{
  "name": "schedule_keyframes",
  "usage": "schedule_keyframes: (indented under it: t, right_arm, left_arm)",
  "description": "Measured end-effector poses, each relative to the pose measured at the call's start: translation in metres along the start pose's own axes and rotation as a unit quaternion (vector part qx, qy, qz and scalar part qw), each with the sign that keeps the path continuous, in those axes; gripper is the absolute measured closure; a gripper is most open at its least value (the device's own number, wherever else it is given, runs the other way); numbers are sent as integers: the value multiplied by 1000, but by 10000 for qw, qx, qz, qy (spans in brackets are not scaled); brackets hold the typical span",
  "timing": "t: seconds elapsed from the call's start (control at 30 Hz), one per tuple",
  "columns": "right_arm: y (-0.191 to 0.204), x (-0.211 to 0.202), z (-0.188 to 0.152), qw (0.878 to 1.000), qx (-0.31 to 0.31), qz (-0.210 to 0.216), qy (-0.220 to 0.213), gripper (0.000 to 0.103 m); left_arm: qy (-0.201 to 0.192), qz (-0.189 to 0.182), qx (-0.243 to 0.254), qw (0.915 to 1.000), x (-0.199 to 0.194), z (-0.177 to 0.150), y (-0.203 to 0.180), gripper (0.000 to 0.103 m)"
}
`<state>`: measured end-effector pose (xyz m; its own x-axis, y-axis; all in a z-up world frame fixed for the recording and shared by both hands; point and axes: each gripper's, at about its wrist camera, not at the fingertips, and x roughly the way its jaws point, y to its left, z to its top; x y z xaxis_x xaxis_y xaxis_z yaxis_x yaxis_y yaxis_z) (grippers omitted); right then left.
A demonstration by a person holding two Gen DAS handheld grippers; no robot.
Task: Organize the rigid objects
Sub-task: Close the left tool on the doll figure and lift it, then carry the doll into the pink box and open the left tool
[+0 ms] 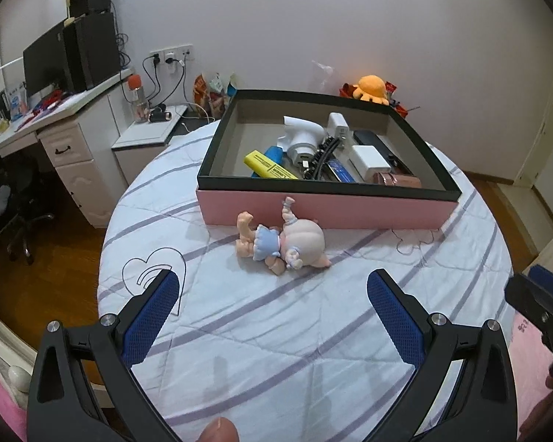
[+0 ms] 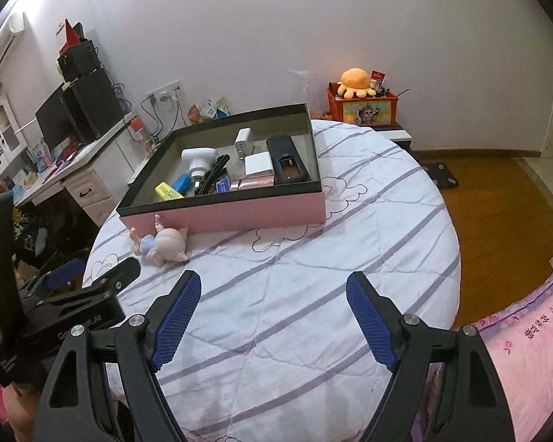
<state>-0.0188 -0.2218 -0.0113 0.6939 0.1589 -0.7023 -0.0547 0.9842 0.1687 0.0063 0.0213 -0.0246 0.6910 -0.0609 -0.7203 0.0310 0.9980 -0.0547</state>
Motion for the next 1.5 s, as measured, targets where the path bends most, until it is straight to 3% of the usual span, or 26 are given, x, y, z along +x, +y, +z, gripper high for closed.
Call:
schedule_keyframes:
  t: [0.3, 0.67, 0.73, 0.83, 1.3, 1.5]
  right_arm:
    - [1, 13, 6, 9999, -19, 90, 70, 20]
    - [2, 40, 14, 9994, -62, 80, 327, 20]
    - [1, 43, 15, 9994, -42, 76, 345, 21]
    - [0, 45, 17, 9993, -28, 64, 364, 20]
    - [0, 40, 15, 9995, -11, 99, 314, 20]
    - [-1, 37, 17, 9996, 20, 102, 266, 20]
  left_arm:
    - [442, 129, -7, 9989, 66, 12, -2, 0]
    - [753, 225, -60, 9969, 112, 20, -1, 0]
    - [720, 118, -130, 9972, 113, 23, 1, 4]
    - [652, 93, -47, 9978, 109, 23, -2, 23]
    - [783, -191, -64, 9967, 80, 11, 7, 23]
    - [600, -281, 31, 9978, 53, 25, 7, 23]
